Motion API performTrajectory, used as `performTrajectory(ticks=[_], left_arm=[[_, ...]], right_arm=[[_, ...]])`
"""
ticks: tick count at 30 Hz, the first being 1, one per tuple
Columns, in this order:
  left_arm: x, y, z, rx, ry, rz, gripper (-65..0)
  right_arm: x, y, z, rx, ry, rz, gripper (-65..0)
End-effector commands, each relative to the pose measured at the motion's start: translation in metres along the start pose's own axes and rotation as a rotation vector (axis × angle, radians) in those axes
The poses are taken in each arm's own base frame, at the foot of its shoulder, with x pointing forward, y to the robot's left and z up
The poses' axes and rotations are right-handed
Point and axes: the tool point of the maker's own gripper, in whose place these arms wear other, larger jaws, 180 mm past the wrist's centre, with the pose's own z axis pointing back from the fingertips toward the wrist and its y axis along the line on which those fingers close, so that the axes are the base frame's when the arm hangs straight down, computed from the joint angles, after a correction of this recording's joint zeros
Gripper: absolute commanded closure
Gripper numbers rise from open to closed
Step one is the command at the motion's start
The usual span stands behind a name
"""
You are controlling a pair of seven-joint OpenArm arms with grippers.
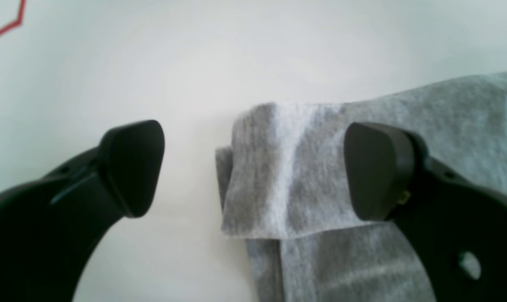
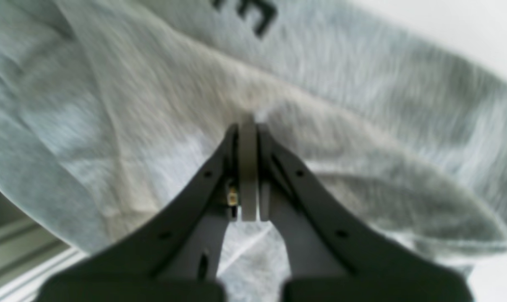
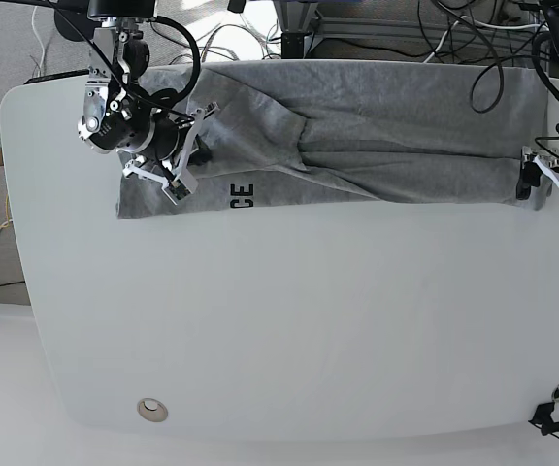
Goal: Fold the T-shirt properly
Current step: 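Grasp the folded shirt's side edge with the right gripper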
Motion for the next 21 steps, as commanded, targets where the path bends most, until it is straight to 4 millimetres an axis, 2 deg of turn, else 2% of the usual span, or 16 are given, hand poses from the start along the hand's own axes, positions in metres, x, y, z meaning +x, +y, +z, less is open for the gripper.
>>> performTrajectory(ticks=[1,6,9,15,17,21], left_arm=[[0.016,0.015,0.002,0.023,-0.042,0.005,-65.0],[0.020,0.000,-0.002,-0.041,-0.054,-0.016,-65.0],[0.022,0.000,-0.003,-0.041,-0.059,-0.012,-64.0],[0.020,-0.010,-0.008,-0.065,-0.046,-0.027,-38.2],[0.020,-0.010,-0.008,-0.065,-0.046,-0.027,-34.9],[0.010,-0.008,-0.010,-0.066,-0.024,-0.004,-34.9]], right_arm=[[0.010,-0.001,0.004,-0.003,-0.037,0.013,0.0],[0.009,0.000,0.004,-0.003,-0.035,0.012,0.0],[0.010,0.000,0.004,-0.001,-0.037,0.012,0.0],[0.009,-0.002,0.005,-0.004,-0.038,0.009,0.0],[0.010,-0.002,0.005,-0.005,-0.040,0.008,0.0],[0.010,-0.002,0.005,-0.005,-0.040,0.008,0.0]])
